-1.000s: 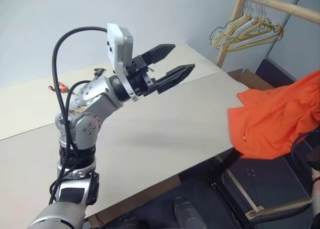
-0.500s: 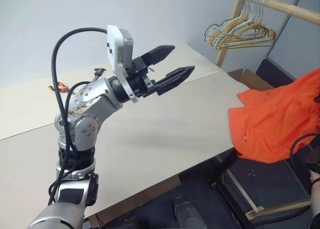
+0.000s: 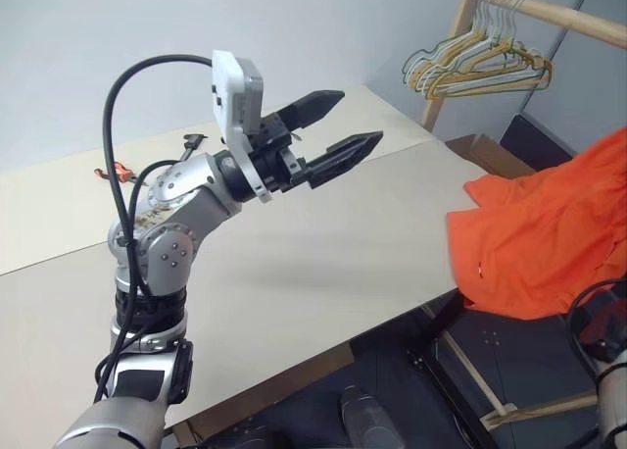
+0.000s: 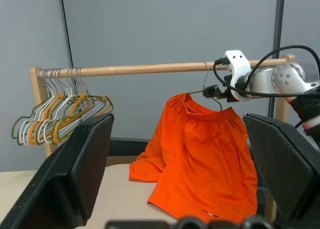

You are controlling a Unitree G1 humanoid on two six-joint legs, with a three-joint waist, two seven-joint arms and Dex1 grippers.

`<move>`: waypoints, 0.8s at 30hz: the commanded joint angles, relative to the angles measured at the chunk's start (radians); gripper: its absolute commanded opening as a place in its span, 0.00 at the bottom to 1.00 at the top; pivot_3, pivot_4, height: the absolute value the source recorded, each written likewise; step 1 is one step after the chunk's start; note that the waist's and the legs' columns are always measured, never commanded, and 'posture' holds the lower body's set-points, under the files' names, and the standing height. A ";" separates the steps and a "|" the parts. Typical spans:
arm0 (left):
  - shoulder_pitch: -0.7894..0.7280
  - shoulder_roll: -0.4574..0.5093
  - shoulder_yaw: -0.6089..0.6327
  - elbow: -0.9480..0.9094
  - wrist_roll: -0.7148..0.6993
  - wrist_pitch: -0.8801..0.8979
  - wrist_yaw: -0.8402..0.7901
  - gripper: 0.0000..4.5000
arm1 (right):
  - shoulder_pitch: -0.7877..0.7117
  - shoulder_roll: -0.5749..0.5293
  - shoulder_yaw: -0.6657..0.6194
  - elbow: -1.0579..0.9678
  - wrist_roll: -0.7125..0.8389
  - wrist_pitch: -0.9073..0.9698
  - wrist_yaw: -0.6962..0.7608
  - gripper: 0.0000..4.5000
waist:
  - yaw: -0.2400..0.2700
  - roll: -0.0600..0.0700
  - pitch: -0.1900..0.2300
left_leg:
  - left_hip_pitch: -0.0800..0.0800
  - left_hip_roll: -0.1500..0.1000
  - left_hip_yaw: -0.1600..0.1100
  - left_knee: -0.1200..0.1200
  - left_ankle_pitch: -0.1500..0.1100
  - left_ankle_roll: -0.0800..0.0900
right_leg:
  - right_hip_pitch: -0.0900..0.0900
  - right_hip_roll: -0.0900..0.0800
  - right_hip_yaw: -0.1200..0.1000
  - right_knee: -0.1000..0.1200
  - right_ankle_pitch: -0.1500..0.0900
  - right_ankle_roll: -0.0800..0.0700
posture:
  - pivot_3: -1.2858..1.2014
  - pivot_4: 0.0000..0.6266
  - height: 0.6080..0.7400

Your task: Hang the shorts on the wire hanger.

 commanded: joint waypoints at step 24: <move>0.410 0.300 0.102 -0.226 0.133 -0.108 -0.084 1.00 | 0.189 0.186 0.533 -0.393 0.303 -0.497 0.881 1.00 | 0.043 -0.002 0.000 | 0.007 0.002 -0.002 0.000 0.000 0.000 | -0.002 0.001 -0.002 0.002 0.007 -0.010 | 0.50 0.05 1.00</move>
